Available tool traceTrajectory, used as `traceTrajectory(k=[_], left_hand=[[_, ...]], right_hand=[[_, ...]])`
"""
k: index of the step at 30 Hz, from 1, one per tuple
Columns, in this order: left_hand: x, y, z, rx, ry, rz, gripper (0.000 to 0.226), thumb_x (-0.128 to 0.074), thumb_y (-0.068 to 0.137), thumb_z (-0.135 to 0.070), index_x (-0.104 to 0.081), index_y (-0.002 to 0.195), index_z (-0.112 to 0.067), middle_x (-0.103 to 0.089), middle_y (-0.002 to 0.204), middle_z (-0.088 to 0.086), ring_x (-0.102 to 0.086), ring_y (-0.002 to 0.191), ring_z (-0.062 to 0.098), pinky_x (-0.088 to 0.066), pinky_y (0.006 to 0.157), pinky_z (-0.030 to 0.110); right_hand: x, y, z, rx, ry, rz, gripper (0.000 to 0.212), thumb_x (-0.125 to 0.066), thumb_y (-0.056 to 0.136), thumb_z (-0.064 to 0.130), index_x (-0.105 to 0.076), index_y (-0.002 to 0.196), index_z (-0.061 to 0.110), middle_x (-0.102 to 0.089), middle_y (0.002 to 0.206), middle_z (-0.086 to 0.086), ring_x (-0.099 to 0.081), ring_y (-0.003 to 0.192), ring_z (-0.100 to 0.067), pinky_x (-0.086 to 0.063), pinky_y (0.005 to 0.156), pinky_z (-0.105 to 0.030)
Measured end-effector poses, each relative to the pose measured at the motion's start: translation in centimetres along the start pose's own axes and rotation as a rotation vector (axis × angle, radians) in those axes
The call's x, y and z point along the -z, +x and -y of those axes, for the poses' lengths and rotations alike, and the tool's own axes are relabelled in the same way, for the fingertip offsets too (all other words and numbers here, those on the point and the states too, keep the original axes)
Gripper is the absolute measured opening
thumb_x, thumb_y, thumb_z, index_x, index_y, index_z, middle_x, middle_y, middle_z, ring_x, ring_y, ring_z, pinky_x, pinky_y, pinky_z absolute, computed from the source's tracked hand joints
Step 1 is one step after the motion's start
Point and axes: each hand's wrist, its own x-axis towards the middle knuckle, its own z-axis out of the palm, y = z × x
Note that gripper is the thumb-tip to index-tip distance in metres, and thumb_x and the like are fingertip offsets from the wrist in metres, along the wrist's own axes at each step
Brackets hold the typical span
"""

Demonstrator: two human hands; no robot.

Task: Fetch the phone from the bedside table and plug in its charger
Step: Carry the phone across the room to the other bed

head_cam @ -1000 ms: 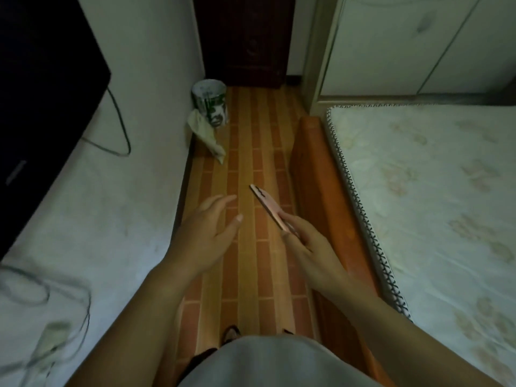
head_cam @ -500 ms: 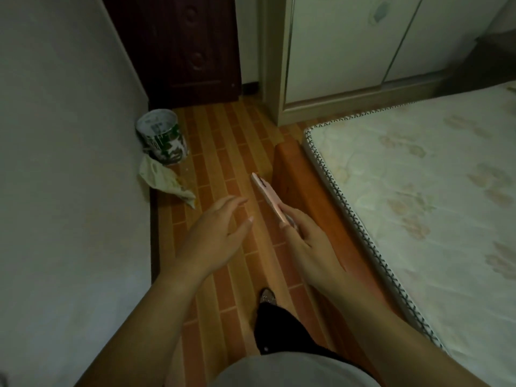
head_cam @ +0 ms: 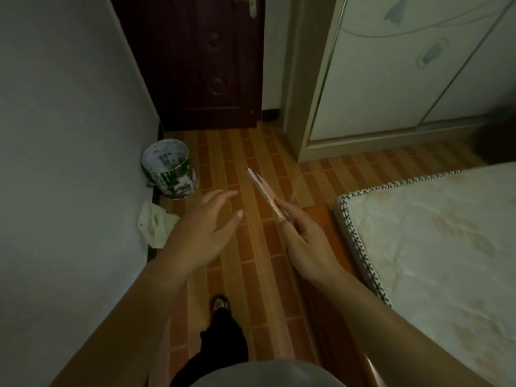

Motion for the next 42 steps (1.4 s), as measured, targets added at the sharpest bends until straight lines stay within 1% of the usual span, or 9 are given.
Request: traceTrajectory(k=[4, 9, 15, 18, 25, 32, 36, 39, 42], left_hand=[[2.7, 9.8, 3.9, -0.058, 0.033, 0.01, 0.05, -0.039, 0.088, -0.053, -0.038, 0.134, -0.033, -0.038, 0.144, -0.004, -0.037, 0.127, 0.013, -0.035, 0.098, 0.033], [5.9, 21.3, 8.1, -0.114, 0.048, 0.053, 0.051, -0.037, 0.087, -0.055, -0.037, 0.133, -0.034, -0.038, 0.144, -0.004, -0.039, 0.126, 0.014, -0.036, 0.095, 0.032], [6.7, 32.4, 10.5, -0.156, 0.024, 0.14, 0.051, -0.036, 0.085, -0.058, -0.036, 0.132, -0.038, -0.038, 0.142, -0.007, -0.042, 0.121, 0.012, -0.044, 0.091, 0.035], [6.0, 37.9, 10.7, -0.167, 0.019, 0.182, 0.05, -0.036, 0.085, -0.058, -0.035, 0.131, -0.039, -0.037, 0.141, -0.01, -0.042, 0.12, 0.01, -0.046, 0.09, 0.038], [3.0, 52.3, 9.1, -0.214, 0.006, 0.264, 0.049, -0.039, 0.088, -0.052, -0.036, 0.134, -0.035, -0.037, 0.142, -0.008, -0.042, 0.118, 0.009, -0.045, 0.093, 0.038], [-0.7, 65.7, 5.5, -0.247, 0.025, 0.339, 0.048, -0.04, 0.089, -0.049, -0.036, 0.134, -0.035, -0.034, 0.144, -0.006, -0.039, 0.124, 0.014, -0.044, 0.096, 0.042], [-3.5, 72.8, 3.4, -0.296, 0.01, 0.375, 0.05, -0.038, 0.086, -0.053, -0.036, 0.133, -0.036, -0.035, 0.143, -0.006, -0.04, 0.123, 0.015, -0.044, 0.094, 0.04], [-7.1, 78.8, 0.7, -0.353, -0.015, 0.405, 0.046, -0.042, 0.089, -0.047, -0.039, 0.133, -0.033, -0.036, 0.143, -0.005, -0.039, 0.126, 0.017, -0.043, 0.097, 0.043], [-10.9, 84.7, -2.6, -0.471, -0.062, 0.44, 0.044, -0.044, 0.09, -0.044, -0.041, 0.132, -0.031, -0.039, 0.141, -0.005, -0.04, 0.123, 0.014, -0.039, 0.095, 0.035]], right_hand=[[-1.3, 9.5, 0.2, 0.011, -0.005, -0.037, 0.038, -0.04, 0.094, 0.035, -0.043, 0.132, 0.032, -0.057, 0.104, 0.01, -0.054, 0.085, 0.004, -0.04, 0.066, -0.009], [-2.7, 20.4, 0.7, -0.004, 0.007, -0.099, 0.037, -0.04, 0.095, 0.03, -0.042, 0.133, 0.032, -0.051, 0.116, 0.02, -0.047, 0.1, 0.013, -0.038, 0.073, -0.003], [-2.6, 30.2, -0.4, -0.112, 0.032, -0.149, 0.044, -0.036, 0.088, 0.046, -0.038, 0.132, 0.041, -0.05, 0.124, 0.015, -0.049, 0.102, 0.007, -0.04, 0.078, -0.019], [-1.5, 34.4, -1.6, -0.155, 0.027, -0.192, 0.041, -0.038, 0.092, 0.042, -0.038, 0.133, 0.041, -0.047, 0.132, 0.013, -0.047, 0.111, 0.0, -0.042, 0.087, -0.027], [4.3, 45.7, -5.2, -0.255, 0.123, -0.269, 0.038, -0.038, 0.092, 0.041, -0.041, 0.13, 0.041, -0.052, 0.127, 0.006, -0.055, 0.104, -0.008, -0.05, 0.088, -0.041], [12.7, 55.6, -8.9, -0.293, 0.086, -0.425, 0.036, -0.038, 0.093, 0.042, -0.043, 0.129, 0.04, -0.053, 0.114, 0.015, -0.05, 0.088, 0.017, -0.044, 0.06, -0.01], [16.9, 60.2, -10.9, -0.316, 0.09, -0.51, 0.036, -0.04, 0.093, 0.042, -0.044, 0.128, 0.041, -0.047, 0.109, 0.026, -0.043, 0.088, 0.028, -0.036, 0.058, 0.005], [20.4, 63.2, -12.6, -0.333, 0.056, -0.569, 0.04, -0.037, 0.089, 0.048, -0.045, 0.128, 0.04, -0.051, 0.117, 0.021, -0.042, 0.094, 0.026, -0.041, 0.061, -0.003], [24.2, 65.8, -14.4, -0.364, 0.014, -0.65, 0.042, -0.035, 0.086, 0.053, -0.045, 0.126, 0.044, -0.055, 0.113, 0.021, -0.05, 0.096, 0.009, -0.039, 0.069, -0.012]])
